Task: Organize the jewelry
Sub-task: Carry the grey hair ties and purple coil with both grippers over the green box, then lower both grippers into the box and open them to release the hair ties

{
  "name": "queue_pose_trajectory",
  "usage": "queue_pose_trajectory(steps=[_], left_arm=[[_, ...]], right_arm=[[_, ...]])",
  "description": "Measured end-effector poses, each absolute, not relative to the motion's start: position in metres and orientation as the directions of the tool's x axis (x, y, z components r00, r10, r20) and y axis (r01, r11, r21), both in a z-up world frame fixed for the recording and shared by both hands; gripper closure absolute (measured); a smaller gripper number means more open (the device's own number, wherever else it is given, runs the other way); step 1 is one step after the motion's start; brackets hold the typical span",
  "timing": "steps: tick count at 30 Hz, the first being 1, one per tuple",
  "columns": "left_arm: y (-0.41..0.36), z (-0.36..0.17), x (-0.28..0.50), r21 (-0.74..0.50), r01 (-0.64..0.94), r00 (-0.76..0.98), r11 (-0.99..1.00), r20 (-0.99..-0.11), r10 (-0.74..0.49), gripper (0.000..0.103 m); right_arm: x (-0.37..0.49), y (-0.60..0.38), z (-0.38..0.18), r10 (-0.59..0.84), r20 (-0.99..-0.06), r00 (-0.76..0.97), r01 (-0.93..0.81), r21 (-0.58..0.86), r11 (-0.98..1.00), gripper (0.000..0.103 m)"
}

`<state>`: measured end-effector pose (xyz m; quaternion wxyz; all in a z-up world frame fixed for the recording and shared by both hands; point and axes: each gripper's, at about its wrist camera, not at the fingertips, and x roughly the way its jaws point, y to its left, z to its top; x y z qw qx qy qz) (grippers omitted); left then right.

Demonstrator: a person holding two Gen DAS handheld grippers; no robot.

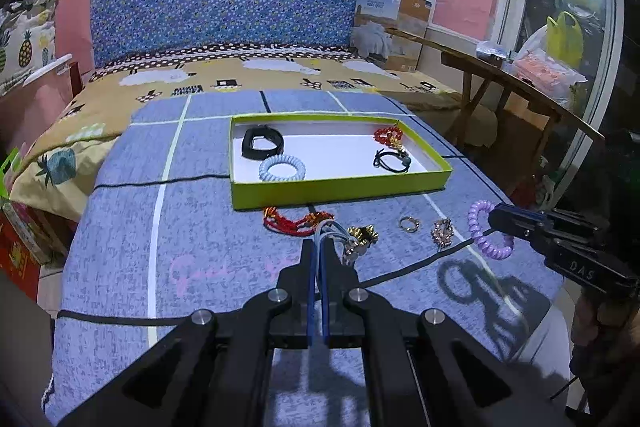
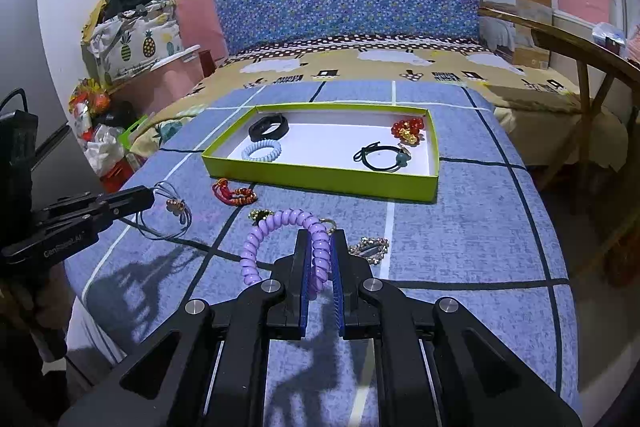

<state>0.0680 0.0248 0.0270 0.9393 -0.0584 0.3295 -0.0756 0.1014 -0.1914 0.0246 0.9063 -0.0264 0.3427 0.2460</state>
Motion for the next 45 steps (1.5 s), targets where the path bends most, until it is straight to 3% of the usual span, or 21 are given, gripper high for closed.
queue_pose_trajectory(steps=[25,45], left_arm=[[0.016,0.047,0.145,-0.107,0.144,0.794,0.984,-0.581,-0.179,0.101],[0.015,0.027,0.251,-0.050,0.132,0.752,0.990,-0.645,-0.133,0.101]], right_arm=[[0.175,-0.182,0.034,0.405,-0.622,0.670,-0.450,0.094,0.888,0.093],[0.295,-0.167,0.003,0.320,-0.710,0.628,-0.392,0.067,0.917,0.093]])
